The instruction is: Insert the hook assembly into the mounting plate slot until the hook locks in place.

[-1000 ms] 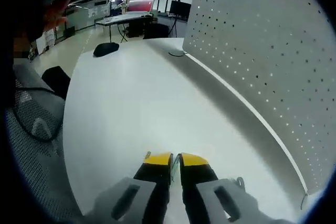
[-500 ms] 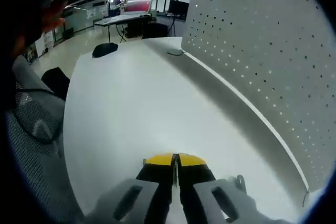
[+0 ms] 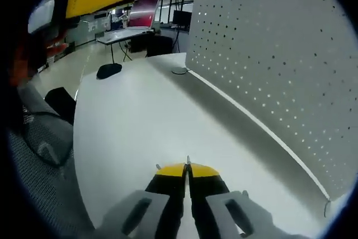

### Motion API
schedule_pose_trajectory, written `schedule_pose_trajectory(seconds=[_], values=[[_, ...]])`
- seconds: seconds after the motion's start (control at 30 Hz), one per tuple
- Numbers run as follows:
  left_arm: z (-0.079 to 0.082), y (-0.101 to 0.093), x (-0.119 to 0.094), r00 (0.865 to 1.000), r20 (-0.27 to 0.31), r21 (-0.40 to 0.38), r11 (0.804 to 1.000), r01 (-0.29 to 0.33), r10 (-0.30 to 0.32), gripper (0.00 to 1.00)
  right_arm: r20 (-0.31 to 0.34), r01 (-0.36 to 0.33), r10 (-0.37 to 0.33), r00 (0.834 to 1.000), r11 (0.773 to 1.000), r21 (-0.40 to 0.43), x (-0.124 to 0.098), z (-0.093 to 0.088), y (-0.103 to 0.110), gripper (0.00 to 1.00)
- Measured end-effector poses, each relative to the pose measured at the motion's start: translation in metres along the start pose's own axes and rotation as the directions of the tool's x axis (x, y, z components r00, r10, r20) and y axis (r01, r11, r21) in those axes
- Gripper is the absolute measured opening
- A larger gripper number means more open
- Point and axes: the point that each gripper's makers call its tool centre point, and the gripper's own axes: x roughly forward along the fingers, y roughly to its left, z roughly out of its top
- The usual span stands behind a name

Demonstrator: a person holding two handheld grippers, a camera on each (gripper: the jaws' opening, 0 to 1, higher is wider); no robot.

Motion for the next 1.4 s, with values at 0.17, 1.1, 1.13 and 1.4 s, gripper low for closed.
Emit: schedule_pose_trajectory(seconds=[0.17, 1.1, 1.13, 1.4], values=[[-0.002, -0.001, 0.001, 1.0, -0.008, 0.015, 1.0, 0.002, -0.002, 0.16, 0.056, 0.01, -0.012, 0.998, 1.0, 0.021, -0.01, 0.016, -0.005, 0.0], [-0.018, -0.04, 0.011, 0.986, -0.085, 0.104, 0.983, 0.15, -0.141, 0.19, 0.337, -0.141, 0.058, 0.94, 0.963, 0.228, -0.071, 0.105, 0.002, 0.0], [-0.017, -0.04, 0.011, 0.986, -0.085, 0.106, 0.983, 0.15, -0.141, 0.19, 0.338, -0.152, 0.066, 0.939, 0.96, 0.235, -0.072, 0.105, 0.003, 0.0], [-0.018, -0.041, 0.012, 0.985, -0.088, 0.143, 0.977, 0.158, -0.147, 0.13, 0.346, -0.229, 0.138, 0.928, 0.944, 0.239, -0.076, 0.111, 0.022, 0.0]])
